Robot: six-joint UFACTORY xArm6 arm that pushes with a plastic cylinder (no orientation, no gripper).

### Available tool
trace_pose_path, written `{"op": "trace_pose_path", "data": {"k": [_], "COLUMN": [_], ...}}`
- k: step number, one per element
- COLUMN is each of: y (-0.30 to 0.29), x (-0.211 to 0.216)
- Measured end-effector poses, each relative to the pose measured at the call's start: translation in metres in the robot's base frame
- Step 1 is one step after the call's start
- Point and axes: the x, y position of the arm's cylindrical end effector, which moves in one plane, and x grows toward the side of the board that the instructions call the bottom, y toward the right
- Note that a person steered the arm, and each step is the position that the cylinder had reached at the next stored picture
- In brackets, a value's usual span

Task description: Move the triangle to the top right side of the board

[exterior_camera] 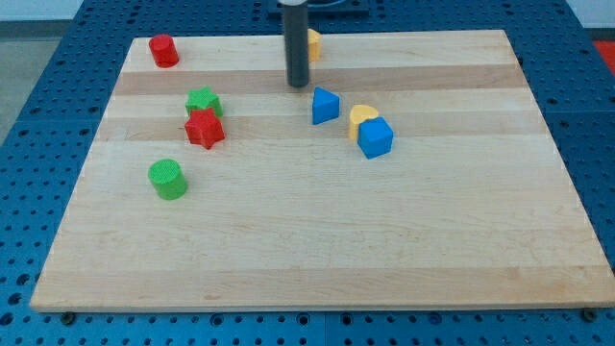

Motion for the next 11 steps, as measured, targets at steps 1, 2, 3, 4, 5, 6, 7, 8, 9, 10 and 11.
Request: {"op": "trace_pose_path", "data": {"k": [1, 2, 3, 4, 5, 6, 7, 8, 9, 10, 11], "y": [-0.017, 0.008, 0.067, 0.122, 0.152, 0.15, 0.153, 0.167, 0.18, 0.181, 0.189], "x": [0.048, 0.077, 0.046, 0.003, -0.012, 0.012, 0.023, -0.012, -0.035, -0.029, -0.027]}}
